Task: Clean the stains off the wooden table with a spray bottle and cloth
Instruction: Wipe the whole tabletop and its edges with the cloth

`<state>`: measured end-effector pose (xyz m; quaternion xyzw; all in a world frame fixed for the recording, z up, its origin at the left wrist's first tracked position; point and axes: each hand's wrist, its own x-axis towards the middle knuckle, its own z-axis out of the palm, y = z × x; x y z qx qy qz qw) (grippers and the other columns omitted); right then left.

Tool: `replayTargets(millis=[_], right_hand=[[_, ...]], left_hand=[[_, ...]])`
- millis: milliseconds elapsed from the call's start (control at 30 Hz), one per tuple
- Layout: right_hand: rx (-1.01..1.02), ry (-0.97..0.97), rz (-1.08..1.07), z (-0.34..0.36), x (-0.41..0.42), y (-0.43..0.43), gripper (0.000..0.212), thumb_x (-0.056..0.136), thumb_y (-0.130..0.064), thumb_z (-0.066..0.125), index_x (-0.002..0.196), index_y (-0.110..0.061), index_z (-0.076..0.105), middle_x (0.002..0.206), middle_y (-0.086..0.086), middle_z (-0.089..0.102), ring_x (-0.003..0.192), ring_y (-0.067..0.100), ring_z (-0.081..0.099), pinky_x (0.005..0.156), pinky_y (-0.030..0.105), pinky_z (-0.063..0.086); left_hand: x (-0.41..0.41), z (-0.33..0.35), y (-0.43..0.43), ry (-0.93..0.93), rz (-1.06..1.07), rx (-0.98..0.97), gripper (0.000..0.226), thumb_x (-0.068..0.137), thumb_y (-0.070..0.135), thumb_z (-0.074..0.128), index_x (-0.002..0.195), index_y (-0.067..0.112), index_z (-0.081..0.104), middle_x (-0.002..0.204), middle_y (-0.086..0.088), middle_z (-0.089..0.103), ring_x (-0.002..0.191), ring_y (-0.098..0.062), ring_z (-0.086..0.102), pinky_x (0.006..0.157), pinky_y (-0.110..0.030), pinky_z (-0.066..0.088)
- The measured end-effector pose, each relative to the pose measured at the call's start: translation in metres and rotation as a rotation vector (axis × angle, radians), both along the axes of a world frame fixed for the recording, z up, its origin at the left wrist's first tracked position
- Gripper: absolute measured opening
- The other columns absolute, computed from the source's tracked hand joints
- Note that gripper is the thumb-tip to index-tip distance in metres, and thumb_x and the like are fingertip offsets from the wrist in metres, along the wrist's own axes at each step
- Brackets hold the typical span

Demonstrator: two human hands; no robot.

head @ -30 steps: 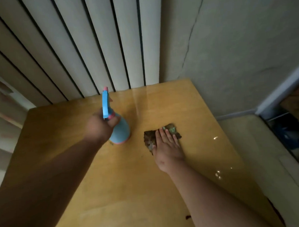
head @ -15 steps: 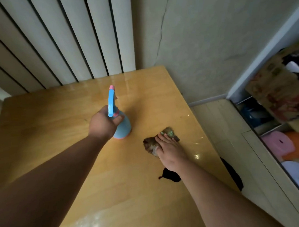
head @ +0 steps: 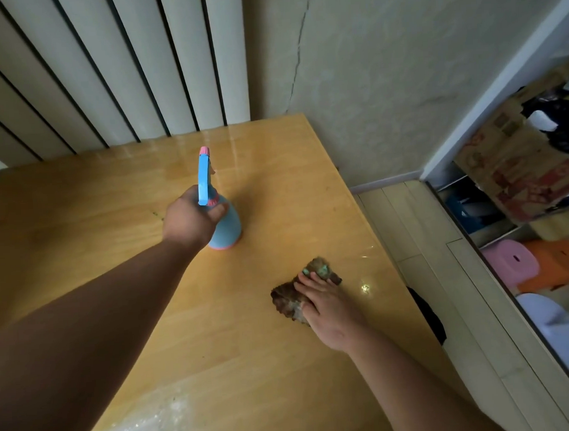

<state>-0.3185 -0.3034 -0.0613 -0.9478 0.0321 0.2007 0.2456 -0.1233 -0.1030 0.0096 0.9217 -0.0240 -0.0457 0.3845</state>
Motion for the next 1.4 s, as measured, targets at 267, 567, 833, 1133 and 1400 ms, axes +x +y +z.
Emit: replayTargets(millis=[267,567,833,1133,1400], right_hand=[[-0.258,-0.070,0.054,-0.014,-0.035,0.016,0.066,0.094,-0.054,0.003,0.153,-0.024,-0.007,0.156,-0.012,-0.020,0.145,0.009,-0.021,0.118,0.035,-0.011],[-0.310,-0.207,-0.029,-0.026,-0.033,0.026,0.059,0.101,-0.048,0.014,0.153,-0.021,0.002,0.161,-0.007,-0.001,0.145,0.010,-0.012,0.115,0.037,-0.010],[-0.382,-0.227,-0.045,-0.037,-0.035,0.024,0.060,0.100,-0.047,0.022,0.152,-0.016,0.021,0.159,-0.001,0.022,0.147,0.016,0.016,0.115,0.040,0.006],[-0.405,-0.163,-0.267,-0.044,-0.049,0.034,0.061,0.099,-0.044,0.023,0.150,-0.012,0.028,0.157,0.003,0.026,0.145,0.018,0.021,0.114,0.041,0.013],[-0.397,-0.145,-0.335,-0.044,-0.040,0.043,0.064,0.093,-0.042,0.031,0.149,-0.011,0.029,0.157,0.004,0.028,0.145,0.021,0.024,0.114,0.044,0.015]], left_hand=[[-0.001,-0.003,0.001,0.002,0.010,-0.016,0.042,0.090,0.035,0.066,0.128,0.018,0.057,0.100,-0.001,0.059,0.087,-0.023,0.055,0.060,-0.028,0.037],[-0.004,-0.003,0.000,-0.001,0.024,-0.032,0.042,0.091,0.034,0.065,0.129,0.019,0.056,0.102,-0.001,0.058,0.089,-0.024,0.054,0.067,-0.031,0.040],[-0.005,-0.005,0.002,0.010,0.051,-0.065,0.038,0.090,0.033,0.066,0.125,0.020,0.058,0.103,-0.003,0.059,0.091,-0.026,0.056,0.070,-0.033,0.043],[-0.006,-0.004,0.003,0.004,0.034,-0.032,0.042,0.091,0.035,0.065,0.128,0.019,0.056,0.101,-0.001,0.058,0.088,-0.023,0.054,0.069,-0.032,0.040],[-0.005,-0.004,0.004,-0.019,0.018,0.002,0.038,0.091,0.034,0.064,0.126,0.018,0.056,0.097,-0.001,0.057,0.085,-0.023,0.053,0.067,-0.031,0.038]])
